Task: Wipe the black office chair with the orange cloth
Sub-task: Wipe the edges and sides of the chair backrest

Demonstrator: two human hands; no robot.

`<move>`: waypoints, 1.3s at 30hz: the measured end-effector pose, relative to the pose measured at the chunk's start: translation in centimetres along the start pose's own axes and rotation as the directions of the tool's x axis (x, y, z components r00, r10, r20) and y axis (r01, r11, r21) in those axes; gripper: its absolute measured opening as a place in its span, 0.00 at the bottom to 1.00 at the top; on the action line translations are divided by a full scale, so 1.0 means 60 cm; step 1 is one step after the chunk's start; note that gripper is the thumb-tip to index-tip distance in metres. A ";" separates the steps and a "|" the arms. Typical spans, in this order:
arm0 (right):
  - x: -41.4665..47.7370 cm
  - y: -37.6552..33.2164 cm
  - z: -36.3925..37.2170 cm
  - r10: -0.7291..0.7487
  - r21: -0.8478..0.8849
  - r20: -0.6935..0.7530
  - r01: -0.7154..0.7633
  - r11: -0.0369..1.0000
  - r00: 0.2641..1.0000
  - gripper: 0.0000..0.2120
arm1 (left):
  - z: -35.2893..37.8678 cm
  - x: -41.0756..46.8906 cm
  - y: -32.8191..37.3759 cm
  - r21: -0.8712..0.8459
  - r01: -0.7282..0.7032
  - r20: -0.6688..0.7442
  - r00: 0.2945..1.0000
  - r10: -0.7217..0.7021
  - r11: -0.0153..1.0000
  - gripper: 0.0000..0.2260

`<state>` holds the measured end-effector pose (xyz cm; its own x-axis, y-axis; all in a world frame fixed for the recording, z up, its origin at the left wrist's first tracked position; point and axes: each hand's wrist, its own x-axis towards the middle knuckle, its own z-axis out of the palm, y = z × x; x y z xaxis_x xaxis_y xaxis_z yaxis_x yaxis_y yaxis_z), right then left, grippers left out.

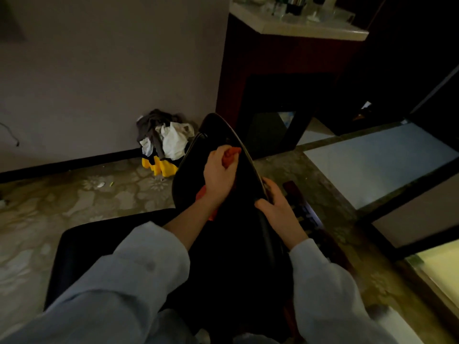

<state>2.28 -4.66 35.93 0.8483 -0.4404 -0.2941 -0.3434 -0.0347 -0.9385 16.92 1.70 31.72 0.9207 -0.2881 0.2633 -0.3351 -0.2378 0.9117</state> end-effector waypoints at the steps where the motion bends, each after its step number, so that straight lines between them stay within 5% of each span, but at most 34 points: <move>1: 0.001 0.002 0.001 -0.019 -0.007 -0.012 0.019 1.000 1.000 0.25 | -0.001 -0.019 0.001 -0.019 -0.037 0.011 0.999 0.037 0.999 0.11; 9: 0.002 0.014 0.006 -0.120 -0.090 -0.058 0.115 0.989 0.991 0.24 | -0.030 -0.119 -0.015 -0.100 -0.398 0.141 0.902 0.409 0.912 0.11; 15: 0.017 -0.001 -0.001 -0.057 -0.095 -0.015 0.055 0.994 0.998 0.24 | -0.010 0.006 -0.009 0.008 -0.189 0.065 0.980 0.188 0.982 0.10; 23: 0.077 -0.049 -0.009 0.030 -0.099 0.088 -0.021 0.995 0.996 0.20 | 0.002 0.167 -0.056 0.069 0.047 -0.052 0.998 -0.044 0.996 0.12; 27: 0.124 -0.061 0.004 0.069 -0.103 0.069 -0.062 0.993 0.995 0.21 | 0.008 0.129 -0.051 0.043 -0.013 -0.018 1.000 0.013 0.999 0.11; 33: 0.183 -0.086 0.015 0.038 -0.197 0.135 -0.011 0.980 0.990 0.23 | -0.018 0.045 -0.043 -0.139 -0.320 0.143 0.930 0.339 0.937 0.13; 39: 0.227 -0.113 0.015 0.088 -0.242 0.138 -0.052 0.969 0.987 0.22 | -0.020 0.106 -0.063 -0.104 -0.257 0.119 0.956 0.269 0.961 0.12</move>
<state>16.53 -9.64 38.12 0.8624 -0.3138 -0.3972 -0.4745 -0.2273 -0.8504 24.30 1.88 30.35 0.7659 -0.4500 0.4592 -0.5382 -0.0580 0.8408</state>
